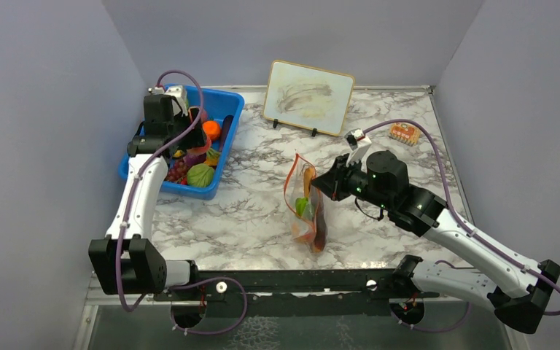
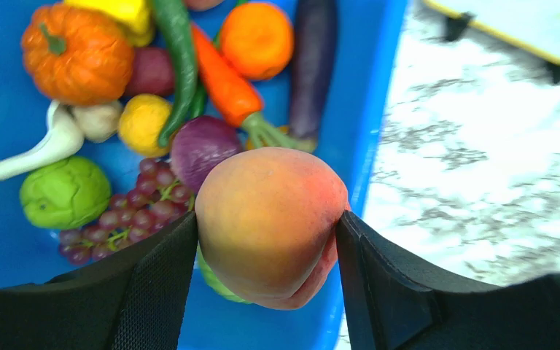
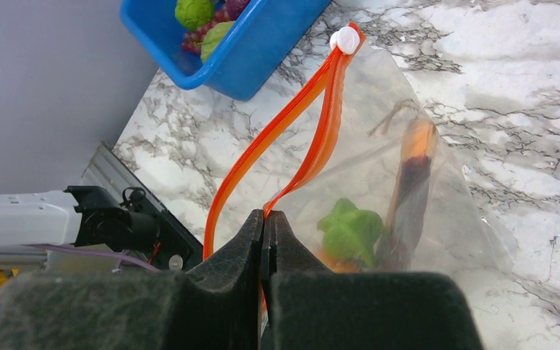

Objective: Place the food in the zip-top bag and seal the zipper
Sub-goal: Pick up the fake fruit from the bin, then place the fake fruit in the zipper food storage bag.

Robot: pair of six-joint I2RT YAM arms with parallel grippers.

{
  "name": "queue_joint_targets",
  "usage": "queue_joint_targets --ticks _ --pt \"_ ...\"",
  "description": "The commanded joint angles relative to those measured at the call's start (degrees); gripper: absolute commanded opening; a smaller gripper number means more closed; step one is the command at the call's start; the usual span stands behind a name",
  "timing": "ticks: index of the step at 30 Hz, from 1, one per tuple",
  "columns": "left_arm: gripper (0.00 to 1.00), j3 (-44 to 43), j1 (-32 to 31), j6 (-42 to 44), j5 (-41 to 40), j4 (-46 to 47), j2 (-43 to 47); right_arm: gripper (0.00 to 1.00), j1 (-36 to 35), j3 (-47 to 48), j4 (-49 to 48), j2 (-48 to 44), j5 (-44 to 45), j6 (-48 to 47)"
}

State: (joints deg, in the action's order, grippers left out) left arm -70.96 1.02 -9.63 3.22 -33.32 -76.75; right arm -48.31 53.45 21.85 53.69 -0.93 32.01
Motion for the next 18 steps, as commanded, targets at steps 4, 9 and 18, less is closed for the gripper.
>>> queue_joint_targets --ticks 4,9,18 --pt "0.49 3.70 -0.10 -7.92 25.75 10.38 8.17 0.01 -0.29 1.84 -1.96 -2.20 3.71 0.50" --pt "0.47 7.25 -0.48 -15.73 45.68 17.94 9.34 0.01 -0.29 2.15 -2.31 -3.73 6.47 0.94" --pt "0.45 11.67 -10.94 -21.16 49.99 23.37 13.82 0.01 -0.29 0.30 -4.06 -3.02 5.86 3.44"
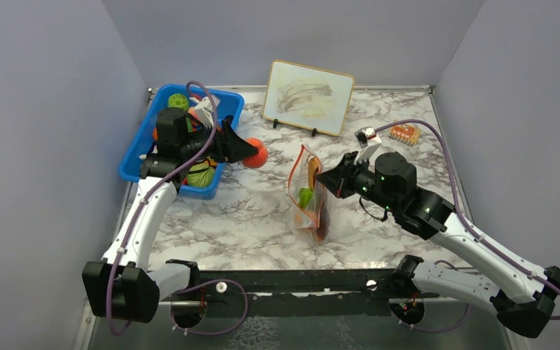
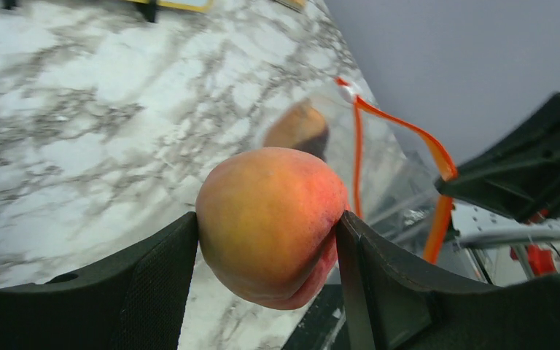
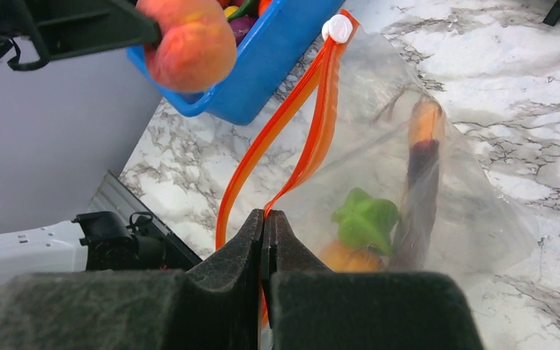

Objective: Place the food in the zip-top bag and seal the zipper
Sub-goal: Place the fake fruit in the zipper food storage bag.

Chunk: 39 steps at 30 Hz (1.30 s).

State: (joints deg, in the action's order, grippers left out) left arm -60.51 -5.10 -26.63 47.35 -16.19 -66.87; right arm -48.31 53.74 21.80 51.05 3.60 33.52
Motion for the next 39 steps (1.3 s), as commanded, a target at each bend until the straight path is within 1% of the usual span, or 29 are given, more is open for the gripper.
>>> queue_joint_targets --ticks 1,5,9,11,15,20,24,29,33,39 --pt "0.45 1.90 -6.45 -5.46 5.56 7.69 4.31 0.01 -0.29 -0.06 -4.00 -0.42 1.27 2.20" --pt "0.45 5.61 -12.96 -12.45 5.16 16.69 5.68 0.01 -0.24 -0.21 -3.87 -0.49 1.60 2.90" --pt "0.45 10.29 -16.50 -22.15 5.24 30.01 6.33 0.01 -0.29 -0.34 -3.72 -0.39 1.08 3.43" --pt "0.46 10.66 -18.54 -23.01 3.75 31.45 6.02 0.01 -0.29 -0.31 -3.70 -0.40 0.70 3.68" --pt "0.46 11.72 -21.43 -22.59 0.72 31.49 4.71 0.01 -0.29 -0.55 -4.83 -0.68 -0.58 3.92" --pt "0.46 12.15 -24.16 -22.35 -1.00 30.98 2.23 0.01 -0.29 -0.01 -5.41 -0.07 -2.44 3.47" --pt "0.46 11.25 -26.73 -19.78 -4.22 27.09 1.01 0.01 -0.29 -0.15 -5.99 0.04 -3.42 3.43" --pt "0.47 9.99 -28.20 -15.20 -8.23 20.82 -0.28 0.01 -0.29 0.00 -6.23 -0.10 -3.51 3.65" --pt "0.54 8.14 -29.11 -11.68 -11.51 15.66 -1.18 0.01 -0.29 0.39 -6.07 0.24 -4.04 3.74" --pt "0.68 6.84 -29.69 -9.84 -11.93 14.33 -1.73 0.01 -0.29 0.29 -5.89 0.35 -3.87 4.09"
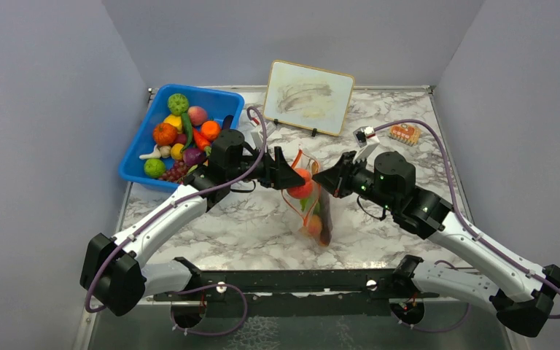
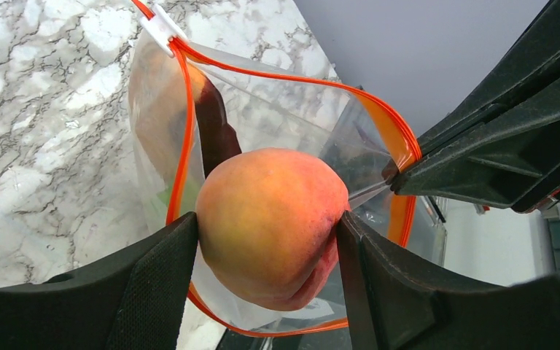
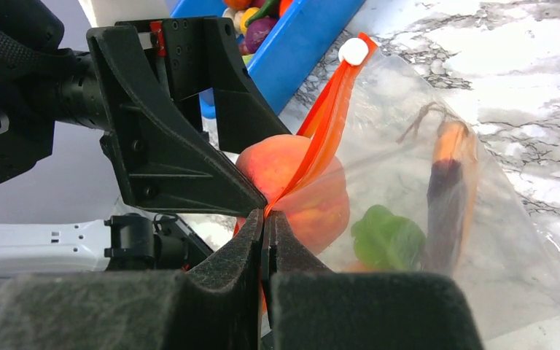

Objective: Place the food in the zip-top bag and seal the zipper
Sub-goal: Place the fake fruit in the zipper food storage bag.

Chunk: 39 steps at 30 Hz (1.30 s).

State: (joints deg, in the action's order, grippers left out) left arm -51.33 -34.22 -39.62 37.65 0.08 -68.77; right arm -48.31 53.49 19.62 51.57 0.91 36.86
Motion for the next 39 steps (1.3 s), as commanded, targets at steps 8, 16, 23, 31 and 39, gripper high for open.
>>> queue_joint_targets --ticks 8,16,23,31,39 --pt "0.82 -2.53 -0.85 5.19 -2.80 -2.03 1.38 0.01 -0.29 0.24 -4.59 0.82 -2.20 1.28" --pt "0.83 -3.29 -0.85 6.45 -3.45 -2.36 2.87 0.01 -0.29 0.02 -4.68 0.83 -2.08 1.11" --pt "0.82 -4.84 -0.83 8.59 -6.14 -2.77 3.98 0.01 -0.29 -0.67 -4.47 -0.22 -1.67 0.98" --pt "0.77 -10.90 -0.85 18.64 -21.07 -13.62 4.87 0.01 -0.29 -2.16 -3.84 -2.71 -0.39 0.50" --pt "0.73 -14.56 -0.74 28.77 -47.99 -22.00 2.99 0.01 -0.29 -3.12 -4.28 -3.91 -0.18 -0.44"
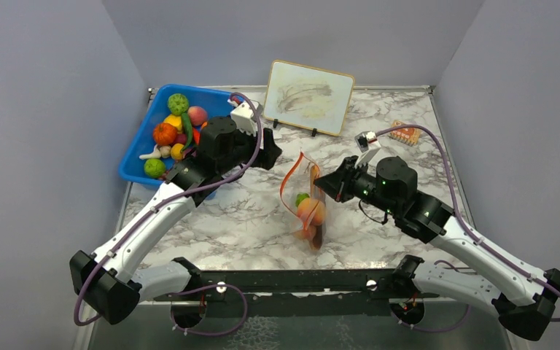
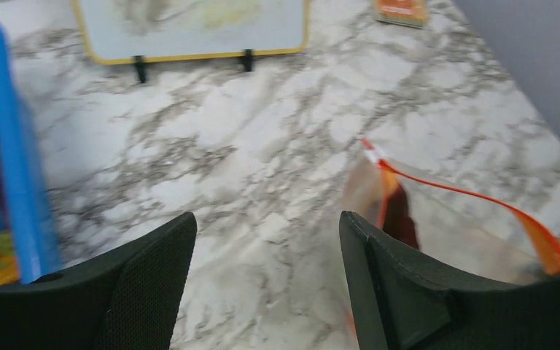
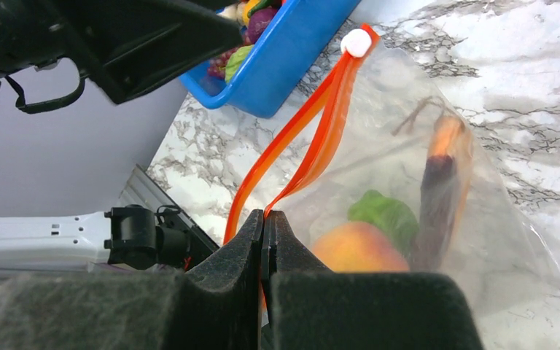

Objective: Place the food in the zip-top bag and seal the zipper
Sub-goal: Place the fake fruit in the zipper food storage bag, then pick up the fake vegetable from the bin.

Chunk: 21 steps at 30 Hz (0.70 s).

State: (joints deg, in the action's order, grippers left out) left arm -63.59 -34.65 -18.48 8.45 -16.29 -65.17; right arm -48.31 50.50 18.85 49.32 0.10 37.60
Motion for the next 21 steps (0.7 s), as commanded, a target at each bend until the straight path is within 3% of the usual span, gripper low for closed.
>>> queue_joint_targets --ticks 1,7,18,21 --pt "0.73 -2.45 -0.20 9.28 -21.47 -5.73 -1.11 0.01 -0.29 -0.26 -3.63 -1.88 0.75 -1.41" --pt "0.69 -5.13 5.15 16.74 -35.12 -6.91 -5.72 0.01 -0.29 0.59 -2.63 -1.91 0.77 -3.49" --pt "0.62 -9.28 21.21 22.80 -35.84 -1.25 -18.69 0.01 -0.29 1.45 -2.23 -3.07 1.51 -5.65" --pt "0.49 -12.13 24.23 22.36 -31.16 -1.02 -22.58 0.01 -0.29 1.81 -1.90 -3.05 1.64 -5.62"
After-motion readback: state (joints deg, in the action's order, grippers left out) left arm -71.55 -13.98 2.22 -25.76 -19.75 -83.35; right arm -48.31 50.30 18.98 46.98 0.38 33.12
